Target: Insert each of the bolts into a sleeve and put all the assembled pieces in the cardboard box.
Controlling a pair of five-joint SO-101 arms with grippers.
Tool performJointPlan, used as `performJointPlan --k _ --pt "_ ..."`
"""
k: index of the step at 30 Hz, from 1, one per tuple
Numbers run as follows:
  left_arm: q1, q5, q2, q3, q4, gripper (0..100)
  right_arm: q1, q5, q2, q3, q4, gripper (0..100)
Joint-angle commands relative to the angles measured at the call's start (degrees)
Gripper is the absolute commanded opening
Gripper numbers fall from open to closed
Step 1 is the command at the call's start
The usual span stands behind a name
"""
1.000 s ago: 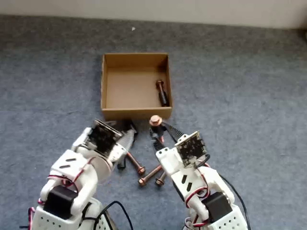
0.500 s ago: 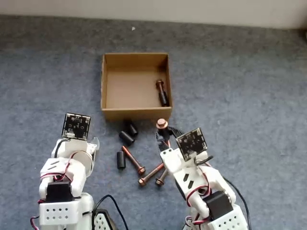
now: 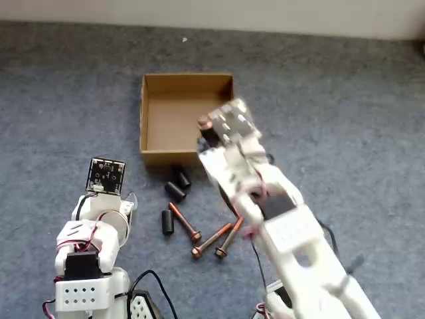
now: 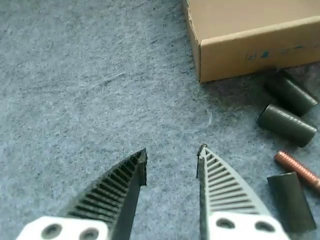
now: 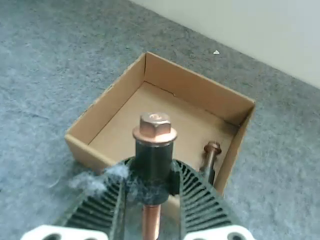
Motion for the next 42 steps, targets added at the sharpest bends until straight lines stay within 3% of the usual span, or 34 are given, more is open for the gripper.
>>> performJointPlan --k 1,11,17,21,29,35,42 --pt "-0.7 -0.8 -0.4 -0.1 -0.1 19 1.9 1.9 13.0 -11.7 -6.0 0.6" --pt "-0.8 -0.8 -0.3 0.4 -1.8 19 5.9 1.8 38.9 -27.3 -8.7 1.2" --pt "-0.8 -0.8 -0.3 0.4 -1.9 19 5.8 1.8 39.3 -27.9 -7.7 9.5" --pt "-0.8 -0.8 -0.3 0.4 -1.9 19 5.2 1.8 35.1 -28.3 1.2 9.8" --pt "-0.8 -0.8 -0.3 0.4 -1.8 19 -4.0 1.9 26.2 -27.8 20.6 9.8" --pt "-0.8 -0.8 -0.3 0.4 -1.8 19 -11.7 1.9 30.5 -26.6 25.5 9.8" --pt "-0.8 -0.8 -0.3 0.4 -1.8 19 -12.4 1.9 44.1 -33.5 27.2 9.8"
